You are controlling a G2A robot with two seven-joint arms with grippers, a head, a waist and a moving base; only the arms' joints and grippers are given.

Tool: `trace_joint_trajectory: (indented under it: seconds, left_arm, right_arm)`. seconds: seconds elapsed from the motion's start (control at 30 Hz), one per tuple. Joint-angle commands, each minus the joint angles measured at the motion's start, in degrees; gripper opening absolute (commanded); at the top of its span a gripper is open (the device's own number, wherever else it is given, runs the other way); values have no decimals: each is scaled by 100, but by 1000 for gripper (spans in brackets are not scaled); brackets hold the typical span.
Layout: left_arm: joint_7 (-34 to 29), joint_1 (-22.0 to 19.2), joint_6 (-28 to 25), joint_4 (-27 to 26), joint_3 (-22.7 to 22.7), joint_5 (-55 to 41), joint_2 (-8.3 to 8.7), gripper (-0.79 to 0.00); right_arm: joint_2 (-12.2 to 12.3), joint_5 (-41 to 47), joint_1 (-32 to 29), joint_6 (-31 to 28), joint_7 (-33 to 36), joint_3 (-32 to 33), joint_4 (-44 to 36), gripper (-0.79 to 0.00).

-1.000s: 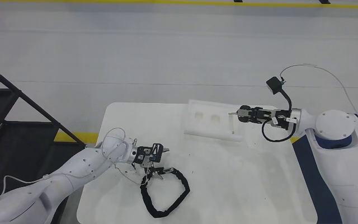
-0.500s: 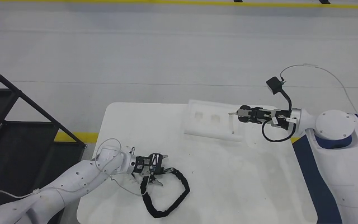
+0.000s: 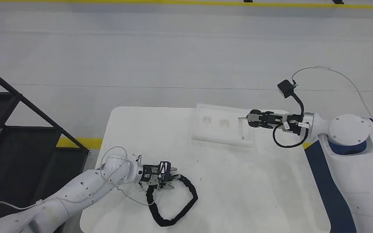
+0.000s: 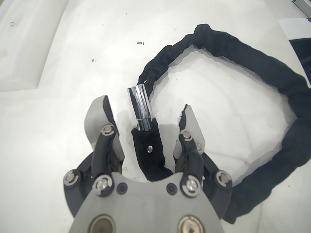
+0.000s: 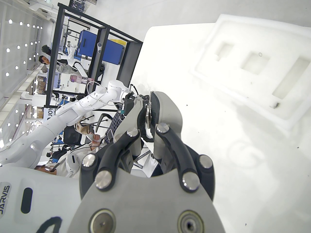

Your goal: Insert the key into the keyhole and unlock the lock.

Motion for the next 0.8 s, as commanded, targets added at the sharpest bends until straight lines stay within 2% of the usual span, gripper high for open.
trace_joint_trajectory:
  seconds: [0.0, 0.07, 0.2, 0.27, 0.3, 0.33, 0.6, 0.77]
  left_arm:
    - [-38, 1, -6, 31, -12, -8, -30, -314]
    - [-101, 3, -45, 85, -20, -31, -66, -388]
    - [-213, 26, -49, 180, -46, -75, -130, -446]
    - [-216, 37, -74, 209, -63, -91, -156, -517]
    - [-208, 39, -92, 230, -75, -101, -166, -686]
    - [-186, 39, -117, 244, -90, -118, -177, -785]
    - [98, -46, -447, 316, -279, -328, -234, -785]
    - [273, -168, -577, 102, -490, -265, -211, -785]
  right_arm:
    - [0, 0, 0, 0, 0, 0, 0, -785]
    - [0, 0, 0, 0, 0, 0, 0, -785]
    - [0, 0, 0, 0, 0, 0, 0, -785]
    - [0, 0, 0, 0, 0, 0, 0, -785]
    - [0, 0, 0, 0, 0, 0, 0, -785]
    - [0, 0, 0, 0, 0, 0, 0, -785]
    - [0, 0, 0, 0, 0, 0, 0, -785]
    - [0, 0, 0, 0, 0, 0, 0, -785]
